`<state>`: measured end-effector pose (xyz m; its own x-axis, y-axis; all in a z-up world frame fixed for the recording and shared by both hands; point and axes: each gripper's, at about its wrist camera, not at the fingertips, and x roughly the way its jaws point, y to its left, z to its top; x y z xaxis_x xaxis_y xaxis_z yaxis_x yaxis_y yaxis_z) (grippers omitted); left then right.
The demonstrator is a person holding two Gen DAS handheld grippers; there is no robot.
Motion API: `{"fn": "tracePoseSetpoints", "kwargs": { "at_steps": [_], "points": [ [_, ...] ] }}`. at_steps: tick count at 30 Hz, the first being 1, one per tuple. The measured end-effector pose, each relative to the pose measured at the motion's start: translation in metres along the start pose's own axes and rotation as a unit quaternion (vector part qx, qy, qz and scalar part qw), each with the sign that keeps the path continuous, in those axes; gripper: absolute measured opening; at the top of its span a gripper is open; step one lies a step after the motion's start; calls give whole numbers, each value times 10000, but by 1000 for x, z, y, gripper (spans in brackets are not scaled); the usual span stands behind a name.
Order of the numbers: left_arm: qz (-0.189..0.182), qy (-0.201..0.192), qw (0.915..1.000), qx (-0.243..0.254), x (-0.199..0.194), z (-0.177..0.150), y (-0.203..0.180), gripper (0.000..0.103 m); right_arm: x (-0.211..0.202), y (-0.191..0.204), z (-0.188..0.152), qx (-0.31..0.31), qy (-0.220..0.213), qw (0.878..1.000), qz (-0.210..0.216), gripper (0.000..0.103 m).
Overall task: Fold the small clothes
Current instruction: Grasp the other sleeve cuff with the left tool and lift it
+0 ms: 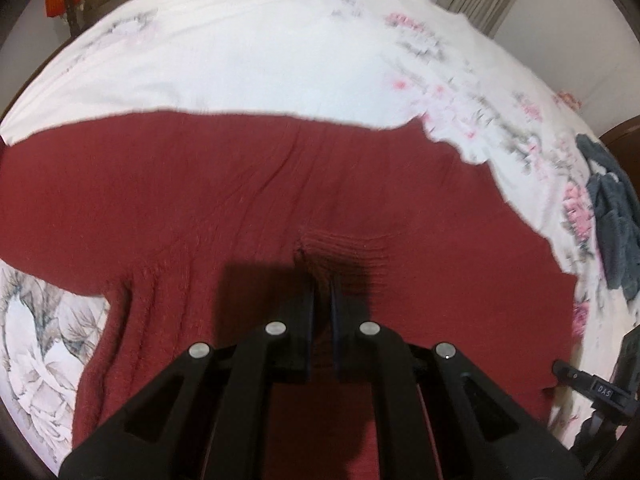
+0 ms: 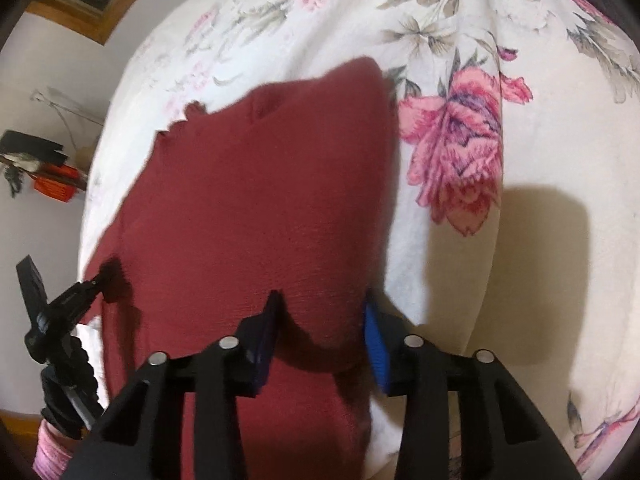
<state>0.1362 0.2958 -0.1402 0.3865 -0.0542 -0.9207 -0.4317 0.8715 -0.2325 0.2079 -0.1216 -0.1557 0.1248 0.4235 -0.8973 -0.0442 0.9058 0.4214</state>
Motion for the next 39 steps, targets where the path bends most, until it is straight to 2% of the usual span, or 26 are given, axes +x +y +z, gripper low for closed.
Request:
{"fn": "tracePoseSetpoints", "kwargs": {
  "at_steps": [5,9,12,13,15,16,21,25,28,34,36,38,39],
  "points": [
    [110,174,9997,156,15,-3,6,13,8,-4,-2,47,56,9999,-145,36],
    [30,108,9999,-77,-4,3,14,14,-1,4,-1,-41,46,9995,-301,42],
    [-7,-245,9997,55,-32,6,6,15,-34,24,-1,-321,-490,9973,-450,48],
    [-20,-332,9993,170,-38,6,-1,17,-42,30,0,-402,-617,9963,-431,52],
    [-103,-421,9982,407,-46,4,-18,23,-49,43,1,-567,-711,9953,-331,53],
    [-167,-404,9978,496,-46,2,-25,27,-48,51,2,-663,-669,9952,-271,53],
    [-195,-96,9967,785,-18,-11,-52,27,-16,72,0,-918,-285,9950,-263,53],
    [-4,203,9964,827,15,-19,-48,27,9,64,-6,-789,-38,9963,-341,53],
    [-23,174,9956,920,26,-23,-44,27,23,56,-8,-759,72,9963,-405,53],
    [-204,270,9963,794,15,-18,-35,27,23,64,-7,-806,88,9954,-505,57],
    [-225,180,9970,716,0,-19,-24,33,12,72,-9,-827,-10,9958,-398,57],
    [-192,66,9977,647,-14,-19,-10,44,3,81,-12,-847,-104,9960,-275,58],
    [-144,20,9982,580,-21,-20,1,44,0,86,-12,-866,-127,9959,-230,58]
  ]
}}
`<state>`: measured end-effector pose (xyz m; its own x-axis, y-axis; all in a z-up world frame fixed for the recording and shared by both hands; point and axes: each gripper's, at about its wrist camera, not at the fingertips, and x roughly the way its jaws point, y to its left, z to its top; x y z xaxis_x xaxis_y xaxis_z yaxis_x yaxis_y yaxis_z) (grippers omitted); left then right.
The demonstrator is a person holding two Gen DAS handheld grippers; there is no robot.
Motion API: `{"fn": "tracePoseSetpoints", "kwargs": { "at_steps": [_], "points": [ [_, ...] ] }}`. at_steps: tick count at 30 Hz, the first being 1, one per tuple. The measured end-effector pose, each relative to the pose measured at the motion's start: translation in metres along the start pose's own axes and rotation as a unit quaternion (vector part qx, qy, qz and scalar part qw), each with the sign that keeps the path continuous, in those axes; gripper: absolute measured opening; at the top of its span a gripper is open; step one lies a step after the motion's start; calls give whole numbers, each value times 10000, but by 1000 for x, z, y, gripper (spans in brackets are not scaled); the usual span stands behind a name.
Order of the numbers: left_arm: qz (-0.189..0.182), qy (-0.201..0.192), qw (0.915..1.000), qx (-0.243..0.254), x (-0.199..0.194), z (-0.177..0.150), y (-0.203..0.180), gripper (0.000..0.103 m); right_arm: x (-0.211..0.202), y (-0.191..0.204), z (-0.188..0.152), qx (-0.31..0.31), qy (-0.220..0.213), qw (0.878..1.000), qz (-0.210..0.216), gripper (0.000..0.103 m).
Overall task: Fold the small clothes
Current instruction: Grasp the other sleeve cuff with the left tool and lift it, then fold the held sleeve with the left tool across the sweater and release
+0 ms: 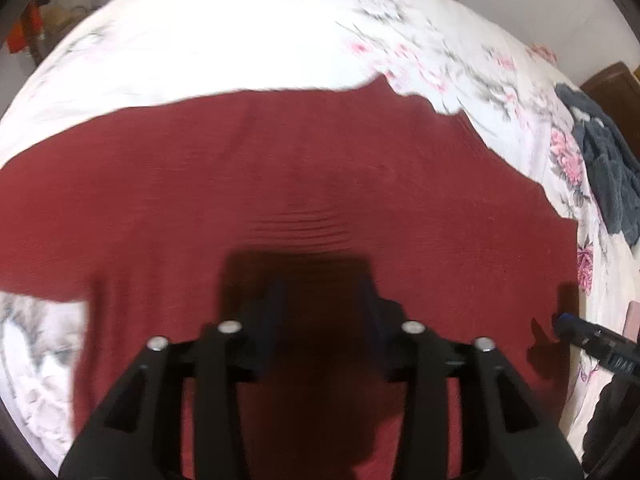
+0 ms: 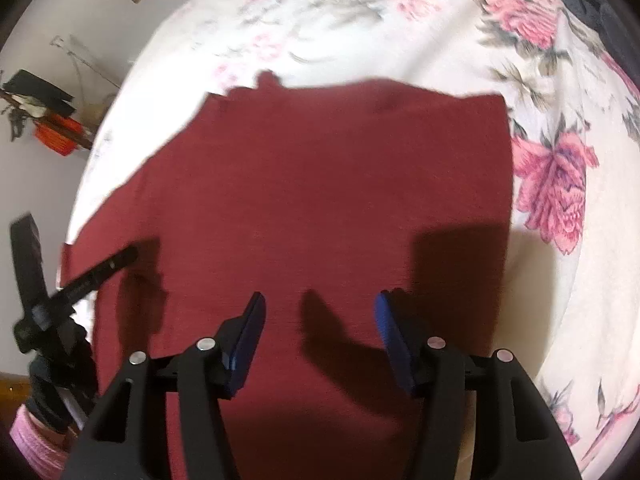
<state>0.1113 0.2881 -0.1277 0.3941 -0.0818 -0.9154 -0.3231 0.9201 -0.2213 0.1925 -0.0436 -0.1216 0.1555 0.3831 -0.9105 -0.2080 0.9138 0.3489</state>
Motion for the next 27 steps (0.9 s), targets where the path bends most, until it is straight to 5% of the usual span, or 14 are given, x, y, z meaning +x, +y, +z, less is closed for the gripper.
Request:
{"fn": "tracePoseSetpoints", "kwargs": {
  "at_steps": [7,14,27],
  "points": [
    [703,-180,9927,-960,-41,-17,113,44,2,54,-11,-423,63,9987,272,61],
    [1087,-534,9677,-2211,-71,-30,244,44,30,105,-34,-852,370,9950,380,63],
    [942,-973,9442,-3001,-53,8,348,47,54,135,-47,-846,496,9950,201,63]
  ]
}}
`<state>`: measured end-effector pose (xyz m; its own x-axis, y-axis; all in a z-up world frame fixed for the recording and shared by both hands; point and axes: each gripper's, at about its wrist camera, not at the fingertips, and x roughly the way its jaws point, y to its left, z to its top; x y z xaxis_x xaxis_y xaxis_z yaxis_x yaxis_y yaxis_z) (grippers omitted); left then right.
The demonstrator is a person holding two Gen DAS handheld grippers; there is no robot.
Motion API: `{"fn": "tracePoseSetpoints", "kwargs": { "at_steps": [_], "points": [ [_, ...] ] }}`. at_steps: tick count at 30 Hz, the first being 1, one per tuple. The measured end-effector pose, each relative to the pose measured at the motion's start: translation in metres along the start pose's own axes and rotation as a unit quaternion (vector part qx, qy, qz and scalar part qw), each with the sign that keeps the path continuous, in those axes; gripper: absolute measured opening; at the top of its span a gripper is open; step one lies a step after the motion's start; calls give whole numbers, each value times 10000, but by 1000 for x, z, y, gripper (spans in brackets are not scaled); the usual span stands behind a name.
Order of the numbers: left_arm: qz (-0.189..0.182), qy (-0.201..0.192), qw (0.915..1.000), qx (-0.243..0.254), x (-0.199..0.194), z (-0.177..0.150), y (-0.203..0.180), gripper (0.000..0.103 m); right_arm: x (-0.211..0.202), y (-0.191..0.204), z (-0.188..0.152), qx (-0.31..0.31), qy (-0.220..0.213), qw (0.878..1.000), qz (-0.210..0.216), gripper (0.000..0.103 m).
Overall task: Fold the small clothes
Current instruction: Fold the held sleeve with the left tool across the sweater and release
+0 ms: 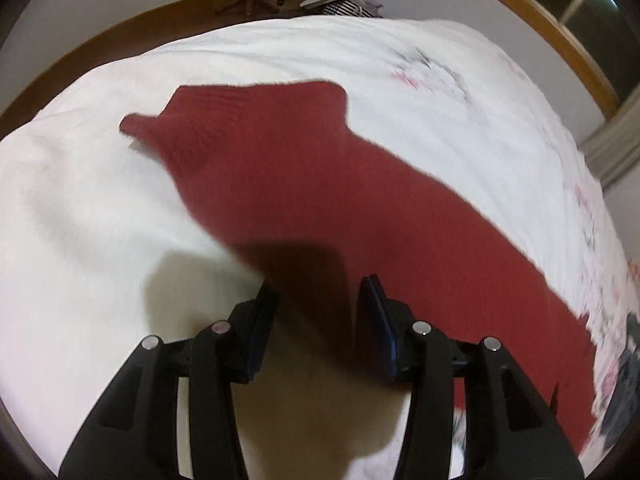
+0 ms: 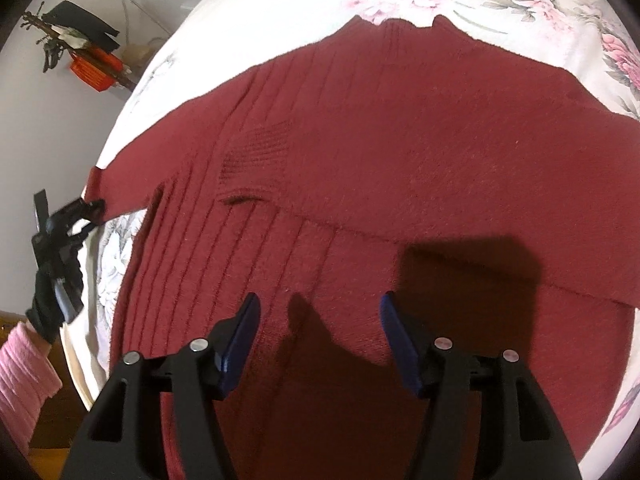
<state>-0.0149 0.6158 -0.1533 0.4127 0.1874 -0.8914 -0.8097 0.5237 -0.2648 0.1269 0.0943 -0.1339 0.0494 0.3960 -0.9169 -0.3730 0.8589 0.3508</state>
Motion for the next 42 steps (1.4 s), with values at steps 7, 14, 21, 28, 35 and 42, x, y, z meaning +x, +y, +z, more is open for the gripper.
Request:
{"fn": "tracePoseSetpoints", "kwargs": {
  "at_steps": [7,14,21,28,35,42],
  "points": [
    [93,-51,9999,-116,12,29,5,45,5,5,-5,87,32,9999,-61,63],
    [113,-54,9999,-50,17,39,8,28,6,6,-4,121,28,9999,-87,63],
    [-176,-281,9985,438,-4,32,-25,4,5,-2,-8,173,43,9998,-93,63],
    [-1068,-278,9896,918,-34,0,-98,3,1,-12,-14,259,2,9996,-101,63],
    [-1905,88,9692,1557,-50,-73,-187,3,-11,-28,-18,372,-86,9992,-110,63],
    [-2349,396,9506,1991,-54,-142,-250,3,-20,-44,-26,513,-168,9985,-133,63]
  ]
}}
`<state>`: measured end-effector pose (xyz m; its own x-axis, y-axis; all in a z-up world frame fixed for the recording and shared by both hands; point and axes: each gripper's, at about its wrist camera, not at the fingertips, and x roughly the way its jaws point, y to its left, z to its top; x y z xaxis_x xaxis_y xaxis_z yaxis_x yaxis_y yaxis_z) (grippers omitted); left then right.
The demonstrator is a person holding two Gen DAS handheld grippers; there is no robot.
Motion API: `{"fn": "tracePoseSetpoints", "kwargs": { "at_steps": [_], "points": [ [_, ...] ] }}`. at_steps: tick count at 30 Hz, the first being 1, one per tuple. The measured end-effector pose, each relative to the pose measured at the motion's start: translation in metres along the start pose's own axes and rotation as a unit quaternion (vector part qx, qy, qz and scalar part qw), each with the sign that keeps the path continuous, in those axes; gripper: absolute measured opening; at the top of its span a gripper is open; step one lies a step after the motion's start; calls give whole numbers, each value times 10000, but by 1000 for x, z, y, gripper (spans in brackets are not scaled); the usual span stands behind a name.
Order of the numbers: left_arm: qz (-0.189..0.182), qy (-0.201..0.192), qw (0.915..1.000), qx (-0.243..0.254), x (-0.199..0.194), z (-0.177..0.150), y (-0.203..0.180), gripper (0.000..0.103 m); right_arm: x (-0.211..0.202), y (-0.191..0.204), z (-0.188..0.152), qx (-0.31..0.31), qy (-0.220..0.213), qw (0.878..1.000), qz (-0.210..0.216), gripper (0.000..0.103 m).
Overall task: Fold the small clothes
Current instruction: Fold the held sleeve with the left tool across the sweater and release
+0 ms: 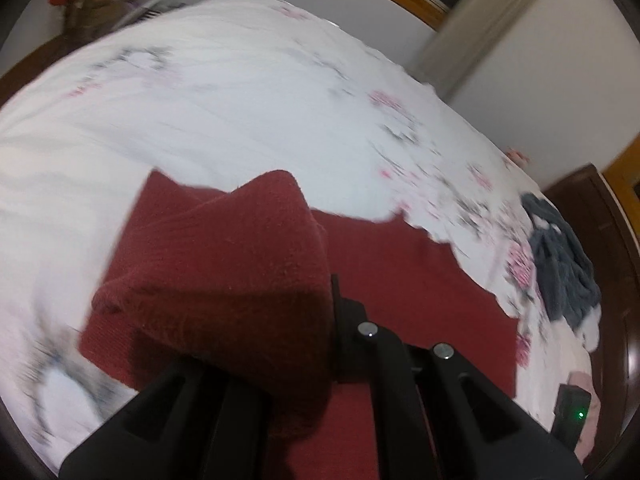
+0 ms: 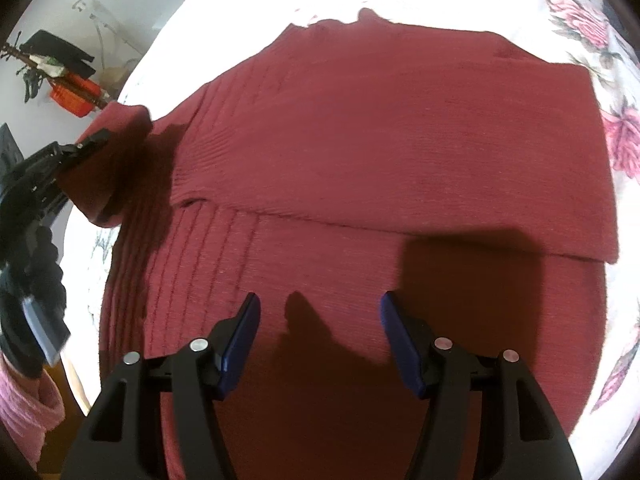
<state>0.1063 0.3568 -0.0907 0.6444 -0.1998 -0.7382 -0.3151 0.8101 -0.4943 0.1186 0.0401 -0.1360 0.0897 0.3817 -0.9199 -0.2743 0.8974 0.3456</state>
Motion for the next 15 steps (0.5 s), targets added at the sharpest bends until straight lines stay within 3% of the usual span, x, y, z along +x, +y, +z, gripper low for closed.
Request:
{"fn": "tracePoseSetpoints", "kwargs": {
  "at_steps": [5,9,15],
  "points": [
    [57,317,9994,104,35,-25,-22,4,-4,-12,1,55,-35,10000,8,63],
    [252,669,9974,-135,67,-43,-8,5,-1,-18,-1,78,4,10000,1,63],
    [290,699,9971,-67,74,-54,2,7,6,-22,0,78,101,9999,-35,63]
  ]
}}
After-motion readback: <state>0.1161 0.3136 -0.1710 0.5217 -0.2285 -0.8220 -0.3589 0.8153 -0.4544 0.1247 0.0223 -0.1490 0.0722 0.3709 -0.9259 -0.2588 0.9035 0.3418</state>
